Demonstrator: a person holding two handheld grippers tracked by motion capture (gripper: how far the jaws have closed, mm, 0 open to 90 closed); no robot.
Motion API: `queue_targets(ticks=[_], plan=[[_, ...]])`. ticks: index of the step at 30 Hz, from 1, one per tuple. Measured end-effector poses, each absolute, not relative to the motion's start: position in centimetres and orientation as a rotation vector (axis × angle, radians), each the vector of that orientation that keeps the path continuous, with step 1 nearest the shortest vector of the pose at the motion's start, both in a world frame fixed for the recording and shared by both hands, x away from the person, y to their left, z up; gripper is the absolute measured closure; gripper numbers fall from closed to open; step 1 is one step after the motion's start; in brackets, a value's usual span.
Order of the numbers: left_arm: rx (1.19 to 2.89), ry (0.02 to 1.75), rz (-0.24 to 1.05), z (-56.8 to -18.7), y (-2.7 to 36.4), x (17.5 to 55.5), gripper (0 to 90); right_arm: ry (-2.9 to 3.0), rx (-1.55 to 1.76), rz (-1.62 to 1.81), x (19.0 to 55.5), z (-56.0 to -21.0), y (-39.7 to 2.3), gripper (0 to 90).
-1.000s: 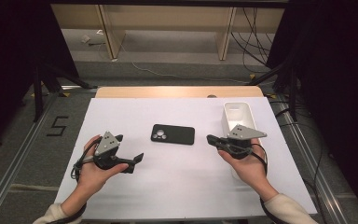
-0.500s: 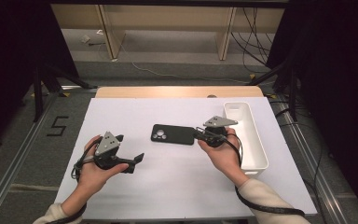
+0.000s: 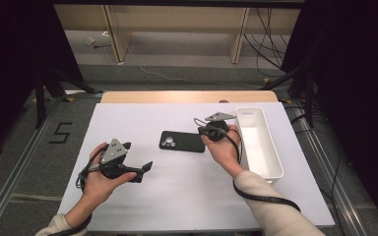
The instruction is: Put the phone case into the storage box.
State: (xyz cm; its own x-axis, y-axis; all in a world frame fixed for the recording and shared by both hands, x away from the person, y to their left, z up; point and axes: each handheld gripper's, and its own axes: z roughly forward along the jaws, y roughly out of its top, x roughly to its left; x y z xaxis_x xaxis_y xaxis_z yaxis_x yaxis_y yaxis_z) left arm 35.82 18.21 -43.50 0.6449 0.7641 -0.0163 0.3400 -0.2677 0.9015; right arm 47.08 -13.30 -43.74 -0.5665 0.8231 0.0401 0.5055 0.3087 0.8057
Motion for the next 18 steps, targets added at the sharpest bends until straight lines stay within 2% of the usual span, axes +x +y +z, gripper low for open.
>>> queue_targets(ticks=[18], plan=[[1.866,0.873,0.521,-43.7,18.0,35.9,0.0,2.201,1.274,0.993,51.1,-46.7,-12.1,90.0]])
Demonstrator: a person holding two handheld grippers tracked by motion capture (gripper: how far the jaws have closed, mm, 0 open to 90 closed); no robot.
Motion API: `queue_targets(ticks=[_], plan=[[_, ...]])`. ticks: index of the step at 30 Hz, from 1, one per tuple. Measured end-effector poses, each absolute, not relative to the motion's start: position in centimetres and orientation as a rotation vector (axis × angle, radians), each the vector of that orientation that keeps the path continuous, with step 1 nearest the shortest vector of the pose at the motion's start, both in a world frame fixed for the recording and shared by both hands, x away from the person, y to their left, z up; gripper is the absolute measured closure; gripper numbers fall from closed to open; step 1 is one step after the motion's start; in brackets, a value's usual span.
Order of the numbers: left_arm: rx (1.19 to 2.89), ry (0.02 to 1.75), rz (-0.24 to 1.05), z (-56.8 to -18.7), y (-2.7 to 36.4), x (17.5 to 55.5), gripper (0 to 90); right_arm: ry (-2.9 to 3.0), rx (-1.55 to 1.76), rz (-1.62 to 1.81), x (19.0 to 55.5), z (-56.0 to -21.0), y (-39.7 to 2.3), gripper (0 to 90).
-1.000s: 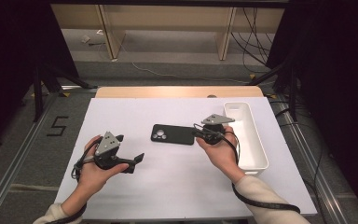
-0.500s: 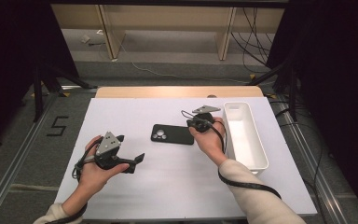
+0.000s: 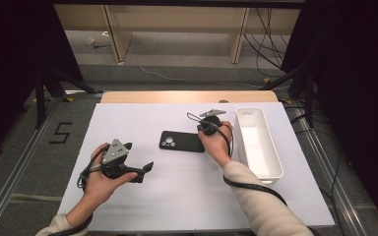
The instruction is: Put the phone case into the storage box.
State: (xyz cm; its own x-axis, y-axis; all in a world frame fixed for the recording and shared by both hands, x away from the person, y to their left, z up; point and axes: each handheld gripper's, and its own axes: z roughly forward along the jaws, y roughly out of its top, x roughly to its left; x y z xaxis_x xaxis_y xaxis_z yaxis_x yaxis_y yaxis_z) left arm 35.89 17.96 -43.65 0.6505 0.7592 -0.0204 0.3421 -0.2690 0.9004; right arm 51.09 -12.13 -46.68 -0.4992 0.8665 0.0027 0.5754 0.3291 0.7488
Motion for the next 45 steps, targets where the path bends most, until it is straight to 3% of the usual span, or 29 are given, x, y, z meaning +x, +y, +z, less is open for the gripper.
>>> queue_targets(ticks=[26,45], plan=[[1.869,0.874,0.510,-43.8,17.9,36.0,0.0,2.232,1.332,0.879,52.5,-48.3,-11.8,90.0],[1.886,0.895,0.506,-44.0,18.0,36.2,0.3,2.489,1.265,0.831,49.1,-47.3,-11.4,90.0]])
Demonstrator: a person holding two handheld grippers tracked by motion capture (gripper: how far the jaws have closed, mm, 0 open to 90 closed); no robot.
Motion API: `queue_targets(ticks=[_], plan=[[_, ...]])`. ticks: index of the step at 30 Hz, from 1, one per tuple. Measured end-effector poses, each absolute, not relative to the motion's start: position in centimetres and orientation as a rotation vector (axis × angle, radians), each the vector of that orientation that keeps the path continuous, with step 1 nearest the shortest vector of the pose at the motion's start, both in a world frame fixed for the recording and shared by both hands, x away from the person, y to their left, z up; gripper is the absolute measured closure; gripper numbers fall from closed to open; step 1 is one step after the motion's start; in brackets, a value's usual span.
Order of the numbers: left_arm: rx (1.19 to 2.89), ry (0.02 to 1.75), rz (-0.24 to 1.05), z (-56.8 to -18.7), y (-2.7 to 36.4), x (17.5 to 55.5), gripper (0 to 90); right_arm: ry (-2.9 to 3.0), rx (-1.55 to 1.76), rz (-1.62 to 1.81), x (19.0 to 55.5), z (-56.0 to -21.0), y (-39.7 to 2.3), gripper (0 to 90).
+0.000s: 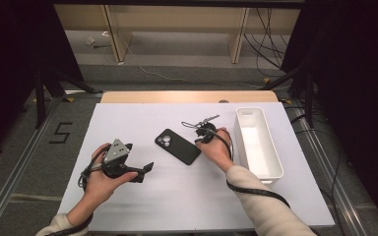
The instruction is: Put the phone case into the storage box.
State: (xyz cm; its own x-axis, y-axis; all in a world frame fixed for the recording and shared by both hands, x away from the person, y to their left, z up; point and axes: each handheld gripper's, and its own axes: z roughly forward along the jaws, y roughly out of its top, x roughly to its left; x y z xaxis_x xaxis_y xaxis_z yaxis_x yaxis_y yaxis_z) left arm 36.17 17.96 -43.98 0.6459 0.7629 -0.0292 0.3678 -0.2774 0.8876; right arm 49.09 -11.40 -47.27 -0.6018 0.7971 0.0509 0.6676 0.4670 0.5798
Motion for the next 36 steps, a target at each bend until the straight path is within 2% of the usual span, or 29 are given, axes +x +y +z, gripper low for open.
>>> queue_targets(ticks=[9,20,36], plan=[[1.892,0.899,0.509,-44.0,18.0,36.2,0.5,2.606,1.135,0.827,46.3,-47.4,-10.4,90.0],[1.899,0.908,0.510,-44.1,18.0,36.3,0.6,2.708,0.958,0.898,43.0,-47.9,-6.9,90.0],[1.902,0.913,0.511,-44.1,18.0,36.3,0.6,2.702,0.845,0.979,42.0,-48.4,-4.7,90.0]])
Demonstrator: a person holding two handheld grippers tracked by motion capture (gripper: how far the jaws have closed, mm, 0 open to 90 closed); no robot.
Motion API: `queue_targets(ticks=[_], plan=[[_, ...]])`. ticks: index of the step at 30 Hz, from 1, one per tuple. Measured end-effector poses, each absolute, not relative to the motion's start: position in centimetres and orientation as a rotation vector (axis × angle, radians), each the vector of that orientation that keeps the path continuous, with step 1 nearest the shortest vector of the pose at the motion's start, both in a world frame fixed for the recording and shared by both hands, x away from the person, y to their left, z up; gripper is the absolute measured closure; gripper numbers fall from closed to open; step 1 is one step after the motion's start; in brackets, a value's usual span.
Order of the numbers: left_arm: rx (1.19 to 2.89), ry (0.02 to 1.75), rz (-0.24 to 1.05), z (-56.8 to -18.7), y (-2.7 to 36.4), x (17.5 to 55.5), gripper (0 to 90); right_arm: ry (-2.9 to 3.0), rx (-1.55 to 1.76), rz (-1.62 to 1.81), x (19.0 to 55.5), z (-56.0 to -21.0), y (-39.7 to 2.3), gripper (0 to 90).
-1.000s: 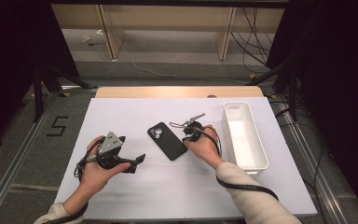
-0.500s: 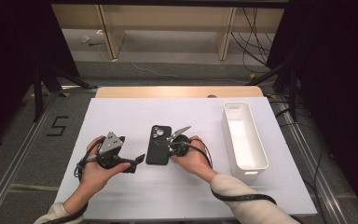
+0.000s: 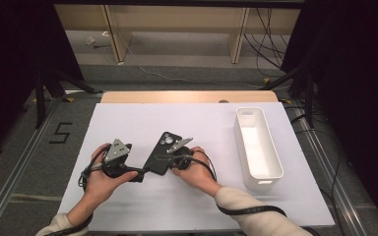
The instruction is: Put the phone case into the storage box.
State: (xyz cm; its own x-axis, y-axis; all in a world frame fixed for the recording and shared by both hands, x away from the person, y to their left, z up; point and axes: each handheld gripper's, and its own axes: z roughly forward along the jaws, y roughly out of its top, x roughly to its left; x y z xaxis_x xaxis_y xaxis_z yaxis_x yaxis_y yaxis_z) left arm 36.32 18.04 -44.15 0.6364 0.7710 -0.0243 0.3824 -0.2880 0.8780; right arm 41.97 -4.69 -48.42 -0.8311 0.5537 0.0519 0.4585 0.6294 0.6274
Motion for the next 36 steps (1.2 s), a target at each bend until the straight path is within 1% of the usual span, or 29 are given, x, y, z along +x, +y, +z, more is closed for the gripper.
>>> queue_targets(ticks=[6,11,12,13,14,18,20,28,35,36], plan=[[1.899,0.916,0.508,-44.2,18.1,36.3,0.6,2.703,0.817,1.032,42.0,-48.4,-4.8,90.0],[1.898,0.916,0.508,-44.2,18.1,36.3,0.6,2.654,0.841,1.113,42.3,-46.7,-6.3,90.0],[1.898,0.915,0.507,-44.2,18.1,36.3,0.6,2.639,0.834,1.139,42.3,-46.3,-6.7,87.6],[1.897,0.915,0.507,-44.2,18.1,36.3,0.5,2.612,0.834,1.163,42.2,-45.7,-7.6,82.6],[1.897,0.915,0.508,-44.1,18.1,36.3,0.5,2.612,0.834,1.163,42.2,-45.7,-7.6,82.6],[1.897,0.912,0.509,-44.1,18.1,36.3,0.5,2.581,0.809,1.226,41.8,-44.6,-9.4,76.6],[1.895,0.913,0.507,-44.1,18.1,36.3,0.5,2.551,0.793,1.268,41.4,-43.9,-10.6,71.0],[1.891,0.912,0.507,-44.1,18.1,36.3,0.5,2.477,0.801,1.405,40.5,-42.2,-12.9,65.4],[1.893,0.911,0.505,-44.1,18.1,36.3,0.5,2.404,0.814,1.509,39.4,-40.9,-15.5,58.5],[1.894,0.910,0.507,-44.1,18.1,36.3,0.5,2.394,0.818,1.520,39.2,-40.7,-16.3,55.7]])
